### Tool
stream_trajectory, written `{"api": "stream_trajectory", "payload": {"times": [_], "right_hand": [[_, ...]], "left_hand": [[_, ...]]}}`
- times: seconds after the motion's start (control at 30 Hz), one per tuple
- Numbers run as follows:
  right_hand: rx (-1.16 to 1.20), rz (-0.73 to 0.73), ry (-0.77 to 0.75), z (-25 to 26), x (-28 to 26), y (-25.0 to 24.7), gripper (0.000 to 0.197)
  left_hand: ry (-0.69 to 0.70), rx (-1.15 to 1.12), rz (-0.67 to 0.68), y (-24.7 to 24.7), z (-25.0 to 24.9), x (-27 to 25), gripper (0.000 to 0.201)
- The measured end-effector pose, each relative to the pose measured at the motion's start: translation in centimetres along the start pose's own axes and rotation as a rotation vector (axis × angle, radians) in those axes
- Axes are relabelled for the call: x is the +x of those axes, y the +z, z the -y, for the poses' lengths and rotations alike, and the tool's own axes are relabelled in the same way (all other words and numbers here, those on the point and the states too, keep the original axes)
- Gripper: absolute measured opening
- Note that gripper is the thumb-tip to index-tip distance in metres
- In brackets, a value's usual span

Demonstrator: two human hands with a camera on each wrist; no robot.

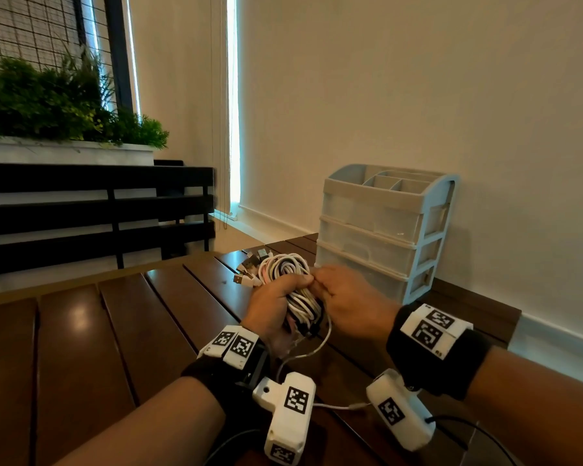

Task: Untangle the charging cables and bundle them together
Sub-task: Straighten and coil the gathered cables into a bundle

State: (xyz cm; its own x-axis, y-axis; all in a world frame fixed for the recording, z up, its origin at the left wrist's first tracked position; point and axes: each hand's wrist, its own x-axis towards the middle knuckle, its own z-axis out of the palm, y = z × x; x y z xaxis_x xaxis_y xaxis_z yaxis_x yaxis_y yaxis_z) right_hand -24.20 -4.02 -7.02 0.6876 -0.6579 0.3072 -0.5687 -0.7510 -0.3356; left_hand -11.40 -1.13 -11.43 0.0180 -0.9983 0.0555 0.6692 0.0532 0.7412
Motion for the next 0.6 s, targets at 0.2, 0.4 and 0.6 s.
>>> {"api": "stream_trajectory", "payload": {"times": [0.2,0.4,0.6], "right_hand": [[-0.038,-0.005,-0.006,-0.4,0.4,-2.2,0.029],[0.19,-0.083,0.105,-0.2,0.2,-3.4,0.027],[0.211,-0.259,0.159,0.1,0.4,-2.3,0.031]], "left_hand": [[-0.01,-0.029,0.107,0.1,0.3,-0.1,0.017],[-0.067,0.024,0.198,0.2,0.3,-0.2,0.042],[-0.016,0.047,0.167,0.1,-0.6,-0.3,0.034]]}}
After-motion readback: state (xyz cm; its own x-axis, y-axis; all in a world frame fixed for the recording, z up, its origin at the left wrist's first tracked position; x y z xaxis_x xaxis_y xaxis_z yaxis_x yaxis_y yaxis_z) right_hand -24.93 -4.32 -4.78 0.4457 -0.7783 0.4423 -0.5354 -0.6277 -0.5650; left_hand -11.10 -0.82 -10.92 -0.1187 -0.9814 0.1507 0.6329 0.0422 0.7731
